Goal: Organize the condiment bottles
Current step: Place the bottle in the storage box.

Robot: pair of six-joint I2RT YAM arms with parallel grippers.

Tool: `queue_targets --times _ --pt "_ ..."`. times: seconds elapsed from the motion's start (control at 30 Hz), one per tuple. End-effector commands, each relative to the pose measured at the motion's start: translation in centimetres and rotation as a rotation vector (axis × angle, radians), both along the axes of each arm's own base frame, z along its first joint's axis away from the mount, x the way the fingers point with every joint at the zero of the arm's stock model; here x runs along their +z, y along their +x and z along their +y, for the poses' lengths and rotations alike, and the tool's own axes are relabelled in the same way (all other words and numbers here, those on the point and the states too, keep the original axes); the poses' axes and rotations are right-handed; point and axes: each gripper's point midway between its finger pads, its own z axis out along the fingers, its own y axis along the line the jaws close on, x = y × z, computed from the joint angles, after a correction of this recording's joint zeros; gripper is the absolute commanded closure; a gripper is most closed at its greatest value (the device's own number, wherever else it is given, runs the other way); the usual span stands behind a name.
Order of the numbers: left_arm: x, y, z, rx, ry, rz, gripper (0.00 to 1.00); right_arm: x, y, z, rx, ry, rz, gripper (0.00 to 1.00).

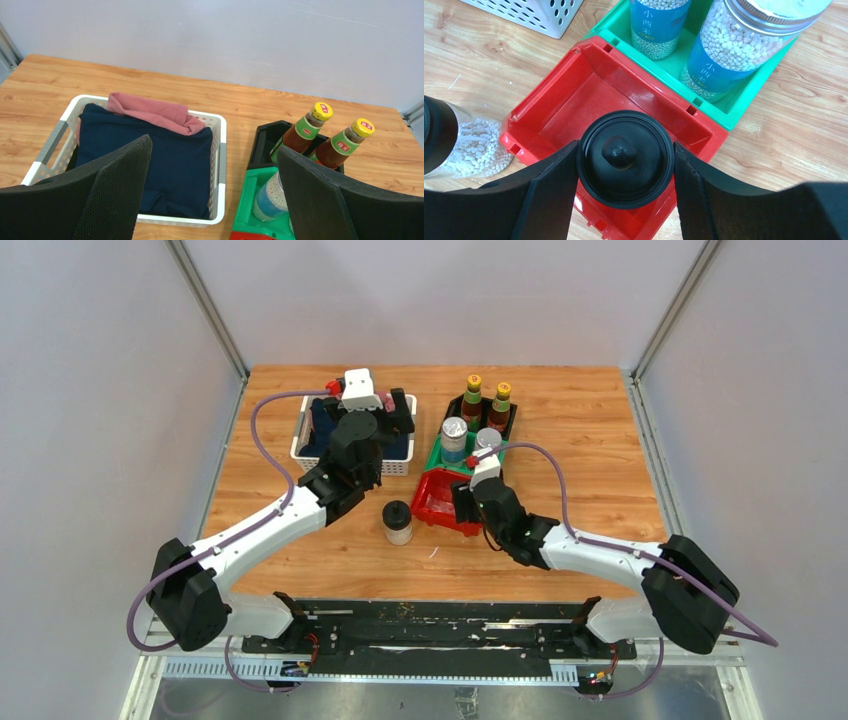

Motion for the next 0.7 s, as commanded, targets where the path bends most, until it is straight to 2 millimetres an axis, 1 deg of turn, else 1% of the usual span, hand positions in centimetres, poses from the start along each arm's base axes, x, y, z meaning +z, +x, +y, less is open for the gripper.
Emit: queue_targets --times 0.0,0.1,0.13,0.3,0.43,0.53,0.67 --pt "1.0 -0.4 0.4 0.022 -0.034 -0.030 0.00 0.2 0.3 -0.1 -0.045 0.015 -0.026 1.00" --pt "0.9 -0.3 0.3 0.021 -0.029 -0.029 0.00 0.4 0.4 0.0 -0.048 0.008 -0.023 0.99" --pt "0.9 -0.3 0.3 0.022 -0.028 -0.029 0.00 0.4 0.5 0.0 -0.048 0.005 -0.021 0.96" --pt "0.9 -0.2 0.2 0.021 -0.027 -0.027 0.00 0.9 0.5 0.2 -0.043 0.005 -0.015 0.66" --pt "0.9 -0.1 0.1 0.019 -0.027 -0.026 0.00 1.6 0.4 0.3 -0.039 0.013 -0.021 0.52" --pt "0.9 -0.1 0.0 0.014 -0.030 -0.026 0.00 2.1 0.3 0.5 -0.033 0.012 -0.023 0.48" --pt "0.8 -0.1 -0.1 0.007 -0.031 -0.023 0.00 2.3 0.3 0.7 -0.026 0.010 -0.022 0.45"
